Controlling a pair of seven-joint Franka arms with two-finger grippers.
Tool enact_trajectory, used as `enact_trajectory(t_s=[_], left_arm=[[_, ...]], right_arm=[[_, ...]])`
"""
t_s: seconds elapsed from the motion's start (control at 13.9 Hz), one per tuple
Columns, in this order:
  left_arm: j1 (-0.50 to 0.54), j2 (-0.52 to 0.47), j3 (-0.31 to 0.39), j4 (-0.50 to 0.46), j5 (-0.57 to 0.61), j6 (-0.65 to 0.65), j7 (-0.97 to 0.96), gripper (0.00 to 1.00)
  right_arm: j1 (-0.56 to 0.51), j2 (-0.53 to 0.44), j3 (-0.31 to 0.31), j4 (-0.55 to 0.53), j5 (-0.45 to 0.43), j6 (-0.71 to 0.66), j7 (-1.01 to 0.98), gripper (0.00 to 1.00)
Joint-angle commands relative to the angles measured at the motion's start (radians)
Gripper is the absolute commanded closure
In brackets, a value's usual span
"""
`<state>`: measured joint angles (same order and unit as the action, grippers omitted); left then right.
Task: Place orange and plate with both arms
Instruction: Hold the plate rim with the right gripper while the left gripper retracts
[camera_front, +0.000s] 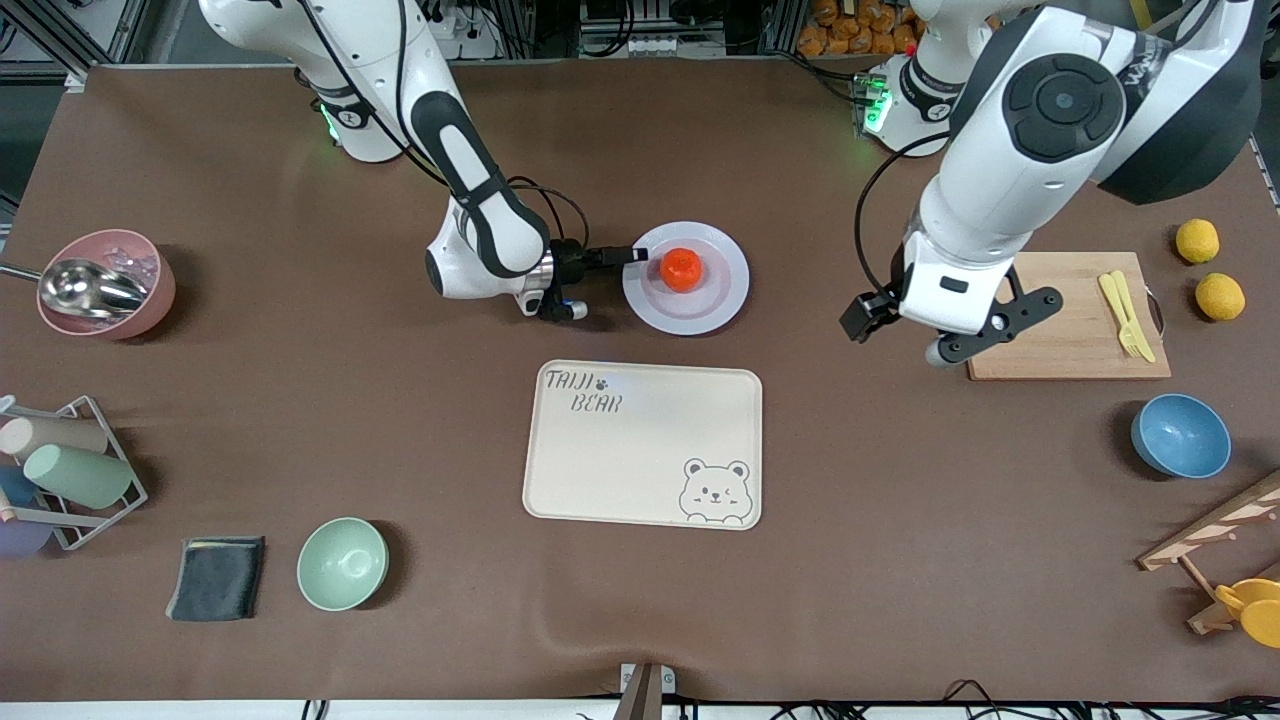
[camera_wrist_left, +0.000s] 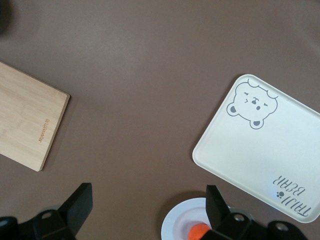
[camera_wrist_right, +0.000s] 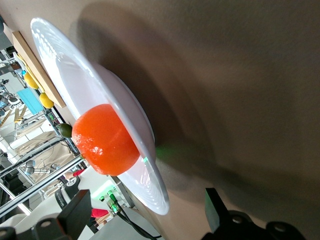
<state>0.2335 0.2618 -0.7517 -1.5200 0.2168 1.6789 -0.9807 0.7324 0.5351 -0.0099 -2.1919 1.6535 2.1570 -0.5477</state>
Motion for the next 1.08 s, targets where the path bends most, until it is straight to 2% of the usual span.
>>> enact_trajectory(t_s=[0.0,0.14,0.43,0.5,0.58,0.72,0.79,0.93,1.01], left_arm=[[0.021,-0.022,0.003,0.009,0.048,-0.039,0.017,0.0],[0.049,-0.021,0.003,0.026,0.056,-0.05,0.036,0.0],[0.135,-0.03,0.005,0.046,0.035,-0.048,0.216,0.0],[0.12,-0.061,0.055,0.053,0.017,-0.048,0.302,0.0],[0.078,-0.082,0.148,0.054,-0.025,-0.048,0.391,0.0],[-0.073,-0.145,0.424,0.046,-0.133,-0.048,0.555,0.0],[-0.133,-0.173,0.533,0.038,-0.16,-0.071,0.656,0.0],[-0.174,-0.206,0.642,0.038,-0.168,-0.145,0.769,0.0],[-0.165,-0.216,0.661,0.035,-0.201,-0.157,0.792,0.0]], right_arm=[[0.016,0.009,-0.007,0.001,0.043,0.011,-0.024,0.0],[0.016,0.017,-0.007,0.001,0.094,0.011,-0.027,0.0],[0.016,0.023,-0.009,0.009,0.106,0.012,-0.031,0.0],[0.016,0.023,-0.009,0.011,0.106,0.014,-0.031,0.0],[0.016,0.023,-0.009,0.014,0.106,0.017,-0.031,0.0],[0.016,0.037,-0.007,0.038,0.106,0.052,-0.029,0.0],[0.018,0.048,-0.007,0.049,0.106,0.058,-0.028,0.0],[0.019,0.052,-0.007,0.054,0.106,0.058,-0.027,0.0],[0.021,0.052,-0.007,0.055,0.106,0.058,-0.027,0.0]])
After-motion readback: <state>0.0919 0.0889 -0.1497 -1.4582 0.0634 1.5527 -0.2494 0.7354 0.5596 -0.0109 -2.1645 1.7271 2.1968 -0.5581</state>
